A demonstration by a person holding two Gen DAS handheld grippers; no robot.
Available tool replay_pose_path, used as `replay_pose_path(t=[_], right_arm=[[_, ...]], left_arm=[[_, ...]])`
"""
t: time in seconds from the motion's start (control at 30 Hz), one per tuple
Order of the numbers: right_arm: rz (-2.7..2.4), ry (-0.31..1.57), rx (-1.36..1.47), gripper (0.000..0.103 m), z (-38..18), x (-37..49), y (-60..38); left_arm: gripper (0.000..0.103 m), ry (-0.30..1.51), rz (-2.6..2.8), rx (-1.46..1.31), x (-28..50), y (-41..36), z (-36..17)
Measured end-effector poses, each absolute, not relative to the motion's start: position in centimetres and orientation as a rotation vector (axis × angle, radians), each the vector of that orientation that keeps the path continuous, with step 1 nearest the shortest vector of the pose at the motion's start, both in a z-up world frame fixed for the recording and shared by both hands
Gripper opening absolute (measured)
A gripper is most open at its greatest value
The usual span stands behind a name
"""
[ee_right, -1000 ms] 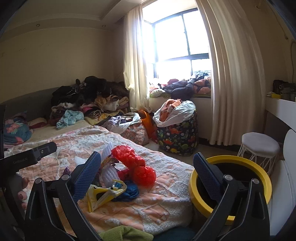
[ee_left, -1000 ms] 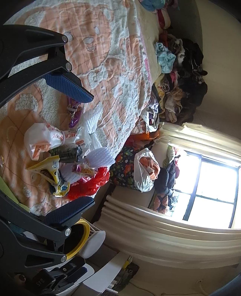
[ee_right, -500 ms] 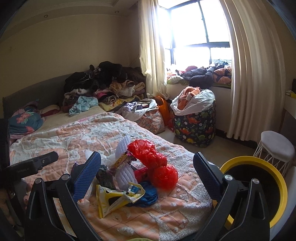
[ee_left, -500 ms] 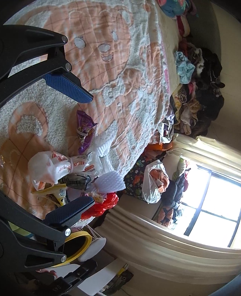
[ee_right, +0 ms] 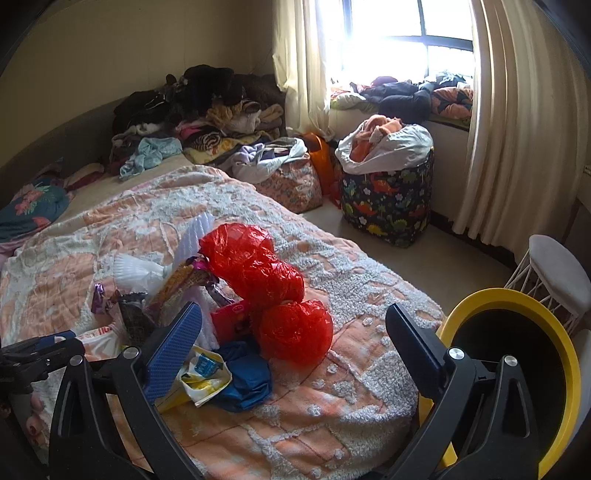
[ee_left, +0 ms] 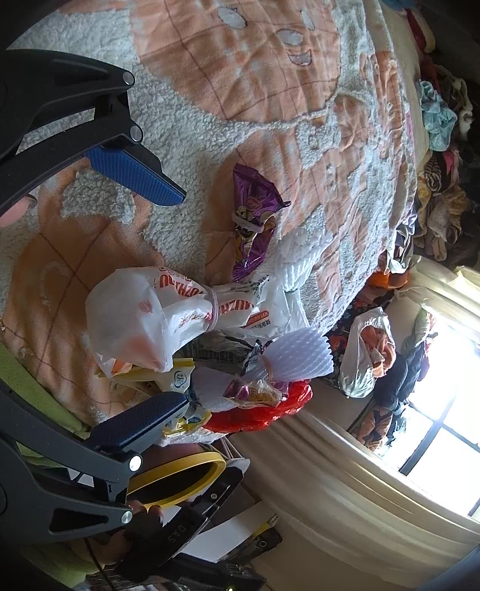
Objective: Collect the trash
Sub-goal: 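Grasp the red plastic bag with the right tool while the left tool grasps the white printed bag, then carry the red bag and white bag over the yellow bin with both tools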
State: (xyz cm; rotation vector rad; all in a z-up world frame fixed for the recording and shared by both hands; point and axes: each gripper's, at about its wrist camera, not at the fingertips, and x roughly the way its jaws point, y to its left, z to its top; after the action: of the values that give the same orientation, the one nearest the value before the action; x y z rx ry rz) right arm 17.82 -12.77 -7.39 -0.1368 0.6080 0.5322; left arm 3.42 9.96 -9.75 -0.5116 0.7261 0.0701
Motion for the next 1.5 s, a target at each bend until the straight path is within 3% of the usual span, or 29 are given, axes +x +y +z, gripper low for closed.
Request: replay_pose_path(t=[0.17,0.23,0.37,0.43,0.53,0.7,1.5], right_arm=[[0.544,0.693,-0.144,0.093,-9.2,20.3,-11.6],[0.549,0.725,-0.144,0.084,-9.9,21.1,-11.1],[0.549,0.785,-0.127,0.076,-11.2,22.6,-10.6],[0.553,0.816,-0.106,0.063,-11.9,23.1,-10.6],[0.575,0.854,-0.070,0.044,-12.6,23.5,-10.9],[0.598,0.835,-0.031,0.030,-12.4,22.9,-11.5],[0.559,0.688,0.118,0.028,-7.8,19.5,-17.8]], left_arm=[[0.085,0.773,0.046,-0.546,4.0,10.0,-10.9],[0.081,0.795,0.030,-0.561,4.3,9.9,-11.3],[0.073,0.814,0.010,-0.565,4.7,9.7,-11.8],[0.068,0.824,0.006,-0.567,4.9,9.7,-11.9],[0.048,0.827,-0.006,-0.571,5.1,9.8,-12.0],[0.036,0.802,-0.014,-0.538,5.2,9.4,-11.4],[0.035,0.546,0.005,-0.407,6.6,7.3,-3.2]])
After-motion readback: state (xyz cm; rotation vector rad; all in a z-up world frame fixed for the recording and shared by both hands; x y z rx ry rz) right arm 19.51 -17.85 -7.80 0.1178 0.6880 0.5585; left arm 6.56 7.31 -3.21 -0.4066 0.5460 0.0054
